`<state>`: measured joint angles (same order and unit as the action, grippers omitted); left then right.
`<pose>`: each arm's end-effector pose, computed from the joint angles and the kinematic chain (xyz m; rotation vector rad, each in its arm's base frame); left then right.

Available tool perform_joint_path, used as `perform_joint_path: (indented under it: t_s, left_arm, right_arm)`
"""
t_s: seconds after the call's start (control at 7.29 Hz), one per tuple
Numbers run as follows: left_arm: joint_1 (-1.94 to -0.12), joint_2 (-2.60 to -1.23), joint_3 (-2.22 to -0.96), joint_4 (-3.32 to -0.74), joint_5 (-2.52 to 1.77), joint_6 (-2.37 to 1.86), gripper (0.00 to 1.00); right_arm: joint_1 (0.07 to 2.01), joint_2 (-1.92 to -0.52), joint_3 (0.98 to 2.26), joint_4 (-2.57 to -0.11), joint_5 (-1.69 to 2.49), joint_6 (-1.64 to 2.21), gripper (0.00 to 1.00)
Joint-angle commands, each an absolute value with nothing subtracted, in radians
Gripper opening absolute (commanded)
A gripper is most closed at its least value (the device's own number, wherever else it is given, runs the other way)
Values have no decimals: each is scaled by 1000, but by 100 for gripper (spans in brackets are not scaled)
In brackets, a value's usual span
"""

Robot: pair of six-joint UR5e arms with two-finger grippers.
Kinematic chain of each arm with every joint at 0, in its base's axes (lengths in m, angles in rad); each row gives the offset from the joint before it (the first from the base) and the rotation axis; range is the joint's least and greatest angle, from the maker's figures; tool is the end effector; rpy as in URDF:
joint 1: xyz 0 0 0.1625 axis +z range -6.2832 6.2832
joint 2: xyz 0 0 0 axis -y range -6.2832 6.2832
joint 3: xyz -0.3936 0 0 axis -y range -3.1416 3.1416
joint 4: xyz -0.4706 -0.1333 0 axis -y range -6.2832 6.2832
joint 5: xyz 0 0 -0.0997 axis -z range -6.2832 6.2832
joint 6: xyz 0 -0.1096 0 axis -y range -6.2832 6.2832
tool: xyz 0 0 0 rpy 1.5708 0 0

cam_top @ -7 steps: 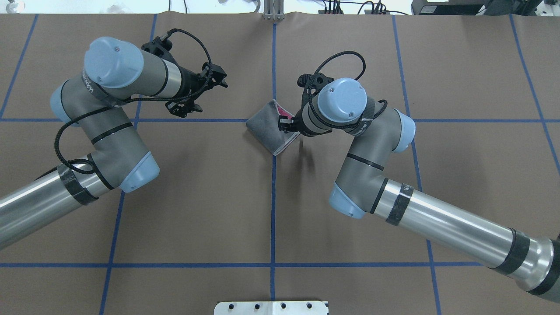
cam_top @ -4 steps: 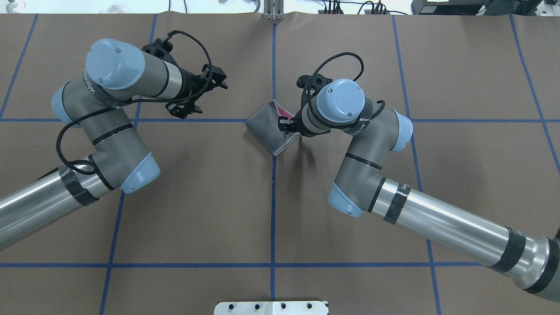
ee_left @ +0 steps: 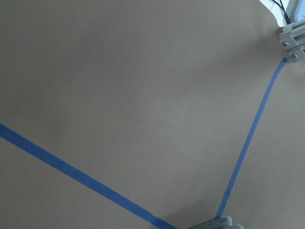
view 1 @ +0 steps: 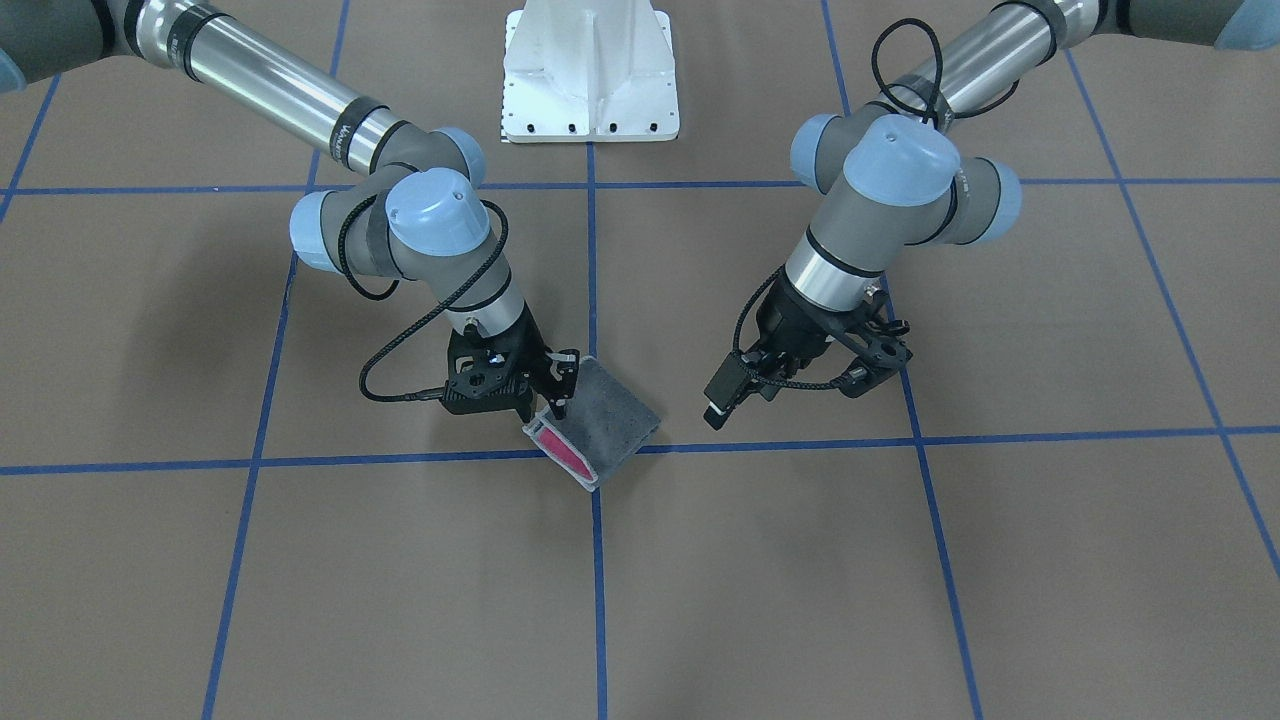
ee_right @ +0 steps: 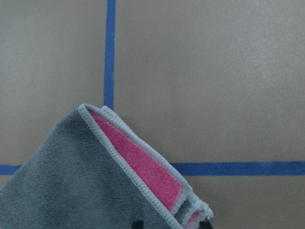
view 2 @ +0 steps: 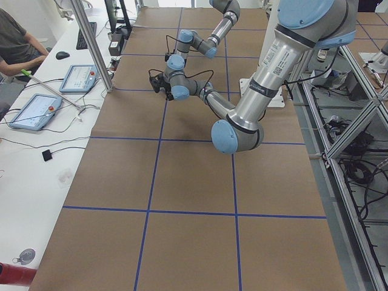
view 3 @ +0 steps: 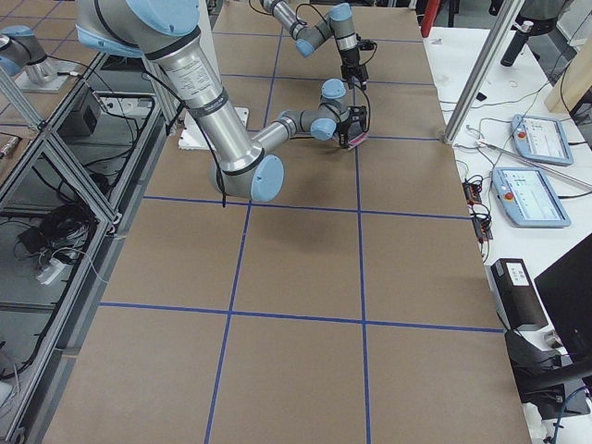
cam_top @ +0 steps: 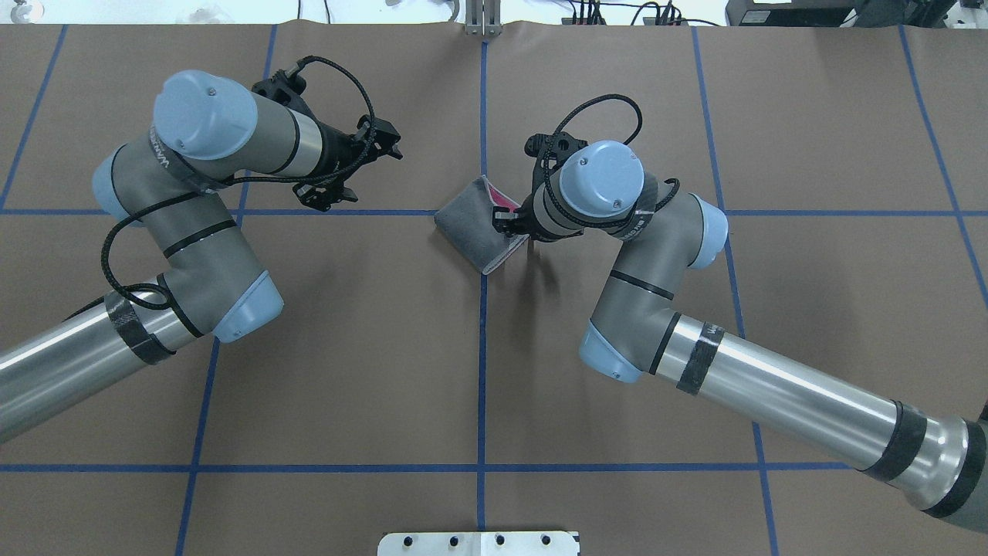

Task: Fold towel twice with both arms

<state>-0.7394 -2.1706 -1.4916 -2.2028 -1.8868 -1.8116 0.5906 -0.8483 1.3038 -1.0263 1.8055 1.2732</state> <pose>0.4992 -0.5896 0.2045 0.0107 1.2013 -0.6811 -0.6264 -0.5498 0.2244 0.2338 -0.9914 0.1499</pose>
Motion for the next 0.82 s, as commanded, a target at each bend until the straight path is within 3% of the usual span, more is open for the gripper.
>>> perform_joint_path:
  t_s: [0.0, 0.14, 0.27, 0.69]
  left_arm:
    - [-738, -2171, -1490, -2203, -1887, -1812, 100]
    - [-738, -2171, -1489, -2203, -1885, -1812, 100]
    - [-736, -2171, -1489, -2203, -1887, -1813, 100]
    - [-735, -2172, -1486, -2203, -1885, -1813, 100]
  right_arm:
    - [591, -848, 1302, -1026, 1805, 1273, 30]
    - [591, -848, 1302, -1026, 1805, 1273, 10]
    - [591, -848, 1304, -1026, 1807, 1273, 0]
    - [592, -850, 1316, -1025, 1809, 1275, 0]
